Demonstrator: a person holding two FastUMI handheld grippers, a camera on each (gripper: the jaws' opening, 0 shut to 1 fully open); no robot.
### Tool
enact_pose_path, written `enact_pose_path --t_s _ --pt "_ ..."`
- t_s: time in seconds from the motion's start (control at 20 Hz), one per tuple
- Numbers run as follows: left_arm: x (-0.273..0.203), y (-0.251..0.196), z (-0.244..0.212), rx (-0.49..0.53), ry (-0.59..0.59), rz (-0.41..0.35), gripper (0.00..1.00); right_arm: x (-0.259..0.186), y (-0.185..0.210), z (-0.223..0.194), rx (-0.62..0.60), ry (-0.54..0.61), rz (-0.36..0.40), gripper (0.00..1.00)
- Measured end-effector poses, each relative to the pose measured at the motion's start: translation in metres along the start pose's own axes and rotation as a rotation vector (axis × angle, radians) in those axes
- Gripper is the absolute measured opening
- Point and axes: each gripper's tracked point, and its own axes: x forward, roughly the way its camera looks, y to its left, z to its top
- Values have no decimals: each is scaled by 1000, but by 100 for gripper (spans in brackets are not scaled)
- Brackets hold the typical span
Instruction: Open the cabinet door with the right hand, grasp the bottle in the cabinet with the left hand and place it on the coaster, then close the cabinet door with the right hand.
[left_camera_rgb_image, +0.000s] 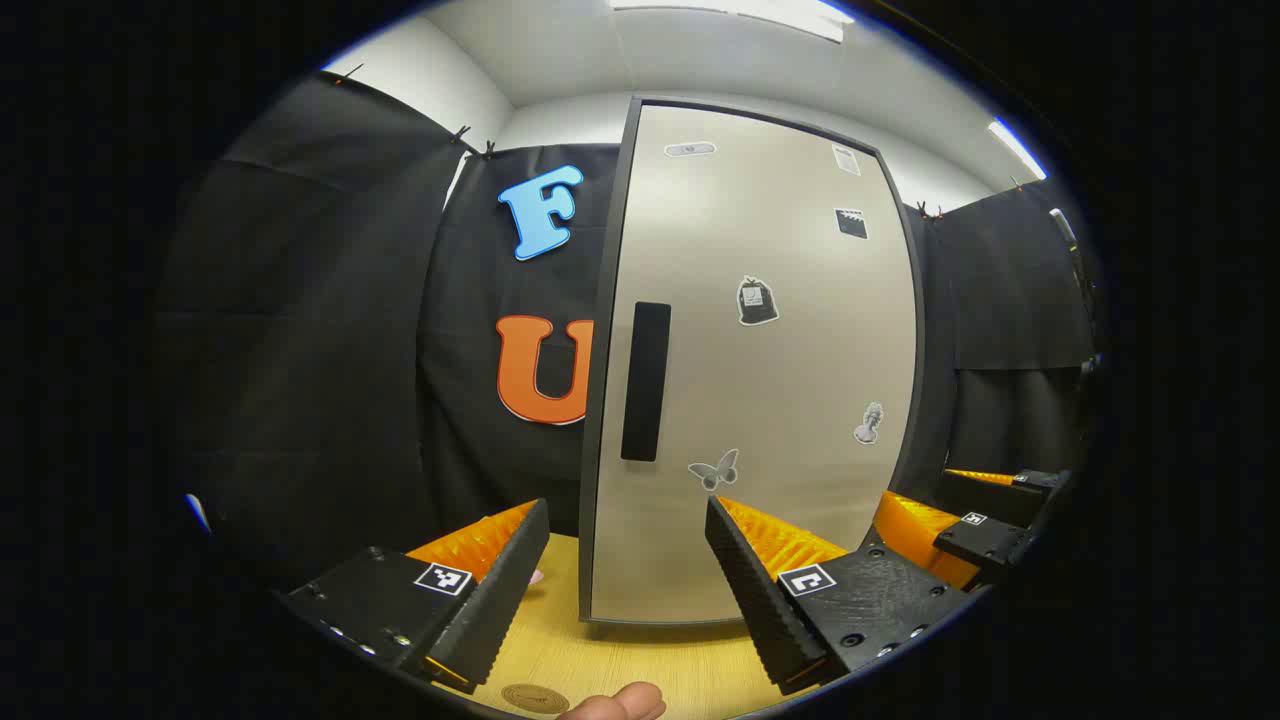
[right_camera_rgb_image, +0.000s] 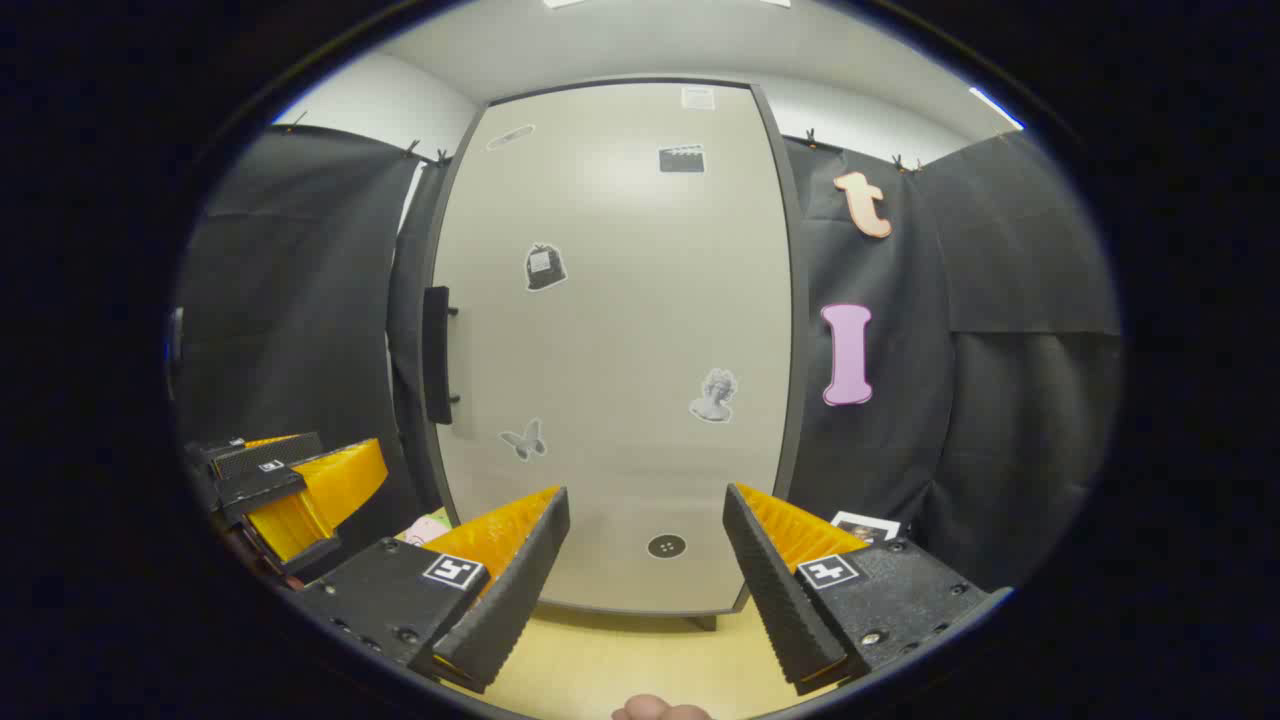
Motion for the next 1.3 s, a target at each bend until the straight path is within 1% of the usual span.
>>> enact_pose_path --t_s 0.2,0.6,0.8,1.0,1.15,1.3 --pt "-1 0 -1 2 3 -3 95 4 4 6 -19 -14 17 99" --pt "-6 9 -2 3 2 20 95 6 8 6 -9 -11 32 99" --pt "-10 9 -3 9 5 19 95 6 11 8 -22 -13 45 99" --pt "-13 9 -5 5 5 9 95 9 15 24 -37 -48 70 100" --pt "-19 5 -5 4 0 -15 95 19 29 42 -68 -84 125 99" --pt "-30 5 -6 11 -14 -42 95 30 53 72 -91 -164 167 99"
